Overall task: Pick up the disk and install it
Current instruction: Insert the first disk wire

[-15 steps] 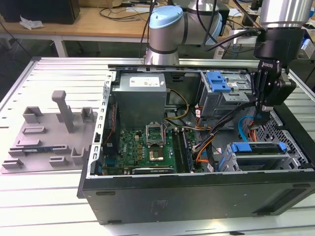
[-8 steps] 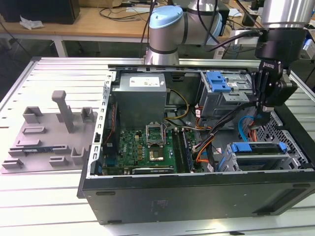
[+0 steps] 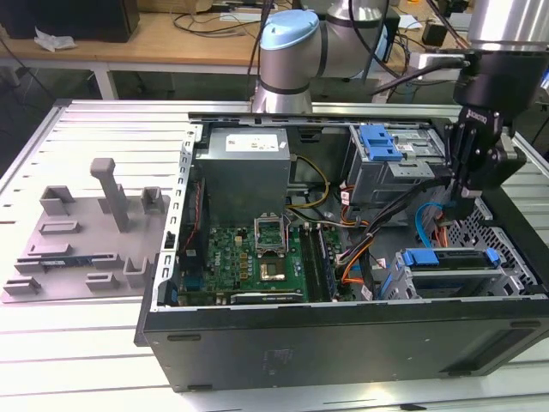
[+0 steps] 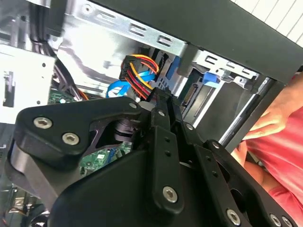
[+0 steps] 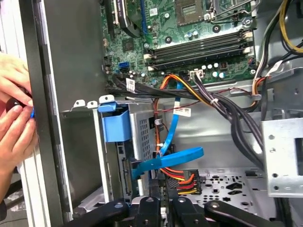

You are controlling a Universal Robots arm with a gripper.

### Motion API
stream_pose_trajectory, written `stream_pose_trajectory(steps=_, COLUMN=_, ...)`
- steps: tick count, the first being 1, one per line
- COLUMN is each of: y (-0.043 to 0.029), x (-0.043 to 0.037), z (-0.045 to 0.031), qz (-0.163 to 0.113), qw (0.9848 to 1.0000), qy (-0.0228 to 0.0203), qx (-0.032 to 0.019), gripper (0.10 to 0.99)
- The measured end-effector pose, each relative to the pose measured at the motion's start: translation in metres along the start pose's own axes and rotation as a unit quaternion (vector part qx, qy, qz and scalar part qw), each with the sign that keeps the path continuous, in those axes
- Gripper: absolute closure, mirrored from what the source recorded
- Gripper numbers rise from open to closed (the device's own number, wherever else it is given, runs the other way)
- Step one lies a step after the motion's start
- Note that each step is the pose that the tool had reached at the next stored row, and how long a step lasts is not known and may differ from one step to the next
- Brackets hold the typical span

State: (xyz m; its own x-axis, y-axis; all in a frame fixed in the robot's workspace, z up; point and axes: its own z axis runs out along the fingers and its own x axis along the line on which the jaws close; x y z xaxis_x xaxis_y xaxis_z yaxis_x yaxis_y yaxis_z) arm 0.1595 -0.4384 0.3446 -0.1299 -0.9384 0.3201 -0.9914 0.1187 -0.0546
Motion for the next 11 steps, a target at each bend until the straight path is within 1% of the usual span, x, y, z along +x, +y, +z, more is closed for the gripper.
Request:
stream_pose_trajectory(steps=1, y=-0.0006, x=0.0045, z=0.0011, qz=0.000, qw=1.0000, qy=-0.0076, qx=-0.0010, gripper=0.922)
stream_pose_trajectory(steps=3, y=-0.0010, x=0.0081, z=0.0019, qz=0.000, qw=0.9998, qy=-0.0188, qx=-0.0024, gripper=0.922)
stream_pose_trajectory(steps=4, y=-0.0014, x=0.0110, z=0.0016, qz=0.000, qw=0.9996, qy=-0.0293, qx=-0.0038, gripper=0.922)
stream_pose_trajectory(steps=5, y=-0.0018, x=0.0134, z=0.0007, qz=0.000, qw=0.9993, qy=-0.0368, qx=-0.0048, gripper=0.922)
stream_pose_trajectory(steps=6, y=-0.0020, x=0.0151, z=-0.0003, qz=0.000, qw=0.9992, qy=-0.0400, qx=-0.0052, gripper=0.922)
stream_pose_trajectory(steps=10, y=-0.0029, x=0.0223, z=-0.0030, qz=0.000, qw=0.9990, qy=-0.0441, qx=-0.0056, gripper=0.922)
stream_pose_trajectory(steps=11, y=-0.0032, x=0.0239, z=-0.0035, qz=-0.001, qw=0.9989, qy=-0.0459, qx=-0.0056, gripper=0.922)
